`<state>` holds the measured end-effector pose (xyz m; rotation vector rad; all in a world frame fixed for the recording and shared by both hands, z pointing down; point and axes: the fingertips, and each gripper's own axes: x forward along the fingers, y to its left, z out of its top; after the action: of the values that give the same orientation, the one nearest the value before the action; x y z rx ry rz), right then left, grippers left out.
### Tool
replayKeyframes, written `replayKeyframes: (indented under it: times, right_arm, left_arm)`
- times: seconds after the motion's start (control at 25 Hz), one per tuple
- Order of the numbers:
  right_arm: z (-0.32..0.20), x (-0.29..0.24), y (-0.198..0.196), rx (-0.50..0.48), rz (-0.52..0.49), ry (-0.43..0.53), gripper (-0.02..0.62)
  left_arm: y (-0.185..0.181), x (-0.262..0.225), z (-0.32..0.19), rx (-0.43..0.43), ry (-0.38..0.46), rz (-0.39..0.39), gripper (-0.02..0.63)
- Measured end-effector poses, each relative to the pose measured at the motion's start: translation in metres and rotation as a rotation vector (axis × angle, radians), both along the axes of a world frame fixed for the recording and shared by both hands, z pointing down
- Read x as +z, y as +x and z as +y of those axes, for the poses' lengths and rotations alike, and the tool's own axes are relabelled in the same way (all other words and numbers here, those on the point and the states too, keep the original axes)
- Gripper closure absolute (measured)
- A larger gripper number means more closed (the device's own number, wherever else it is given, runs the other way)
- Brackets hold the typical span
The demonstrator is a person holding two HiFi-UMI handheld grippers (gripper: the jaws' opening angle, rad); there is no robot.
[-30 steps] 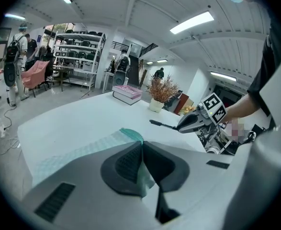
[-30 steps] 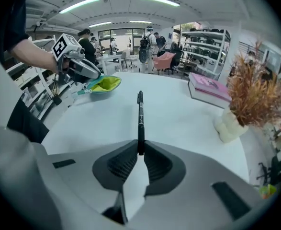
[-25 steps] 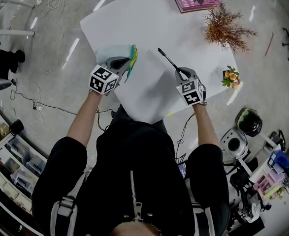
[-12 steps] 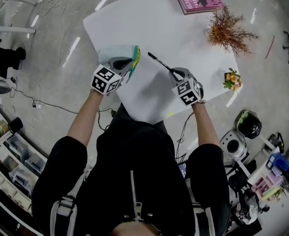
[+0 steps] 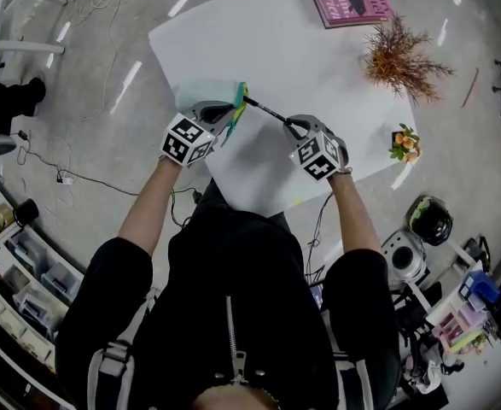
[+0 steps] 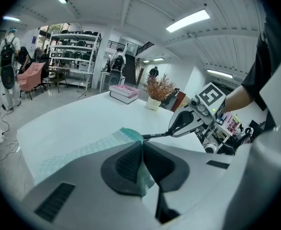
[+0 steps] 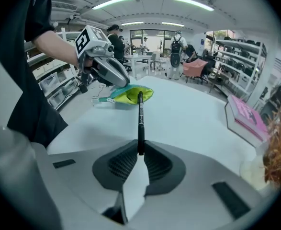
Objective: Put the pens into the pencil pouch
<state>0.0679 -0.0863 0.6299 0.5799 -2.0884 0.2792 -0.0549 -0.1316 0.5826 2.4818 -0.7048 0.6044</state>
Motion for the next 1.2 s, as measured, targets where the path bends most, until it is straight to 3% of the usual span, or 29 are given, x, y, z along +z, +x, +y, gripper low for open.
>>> replayKeyframes:
  times: [0.6,1.2]
  right_arm:
    - [-0.025,-0.007,-0.057,-0.154,-0.008,0.028,0.543]
    - [-0.039,-0.011,-0.105,-0.181,-0.069,0.058,0.541]
  left_arm:
    - [0.000,-0.002,0.006,0.045,-0.004,-0.009,0.575]
    - [-0.001,-0.007,0.007,0.065,-0.025,0.030,0.575]
